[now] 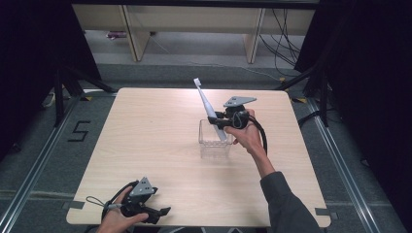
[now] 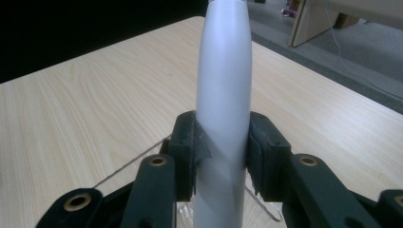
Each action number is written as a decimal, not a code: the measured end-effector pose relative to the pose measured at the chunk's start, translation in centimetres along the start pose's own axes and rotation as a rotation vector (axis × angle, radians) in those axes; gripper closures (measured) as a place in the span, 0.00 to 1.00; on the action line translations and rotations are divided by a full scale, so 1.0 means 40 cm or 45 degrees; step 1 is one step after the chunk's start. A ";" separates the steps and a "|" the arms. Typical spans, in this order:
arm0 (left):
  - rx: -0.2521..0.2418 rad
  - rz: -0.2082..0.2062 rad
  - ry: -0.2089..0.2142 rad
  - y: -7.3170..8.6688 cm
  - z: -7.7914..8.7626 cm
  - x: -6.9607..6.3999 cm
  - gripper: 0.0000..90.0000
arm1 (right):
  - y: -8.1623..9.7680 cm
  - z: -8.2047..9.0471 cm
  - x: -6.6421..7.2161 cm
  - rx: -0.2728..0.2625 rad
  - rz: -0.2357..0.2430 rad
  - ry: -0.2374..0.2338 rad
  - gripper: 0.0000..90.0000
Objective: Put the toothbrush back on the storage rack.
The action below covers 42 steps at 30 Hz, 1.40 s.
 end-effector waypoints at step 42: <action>0.022 -0.009 -0.010 0.002 0.003 0.003 0.17 | 0.058 -0.053 0.038 0.314 0.120 -0.004 0.74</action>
Point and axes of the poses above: each handheld gripper's, and its own axes: z roughly backward along the jaws, y roughly out of its underside, x roughly to its left, the point moved 4 cm from there along -z, roughly forward along the jaws, and after that the axes turned 5 degrees about y, right-handed, at the moved point
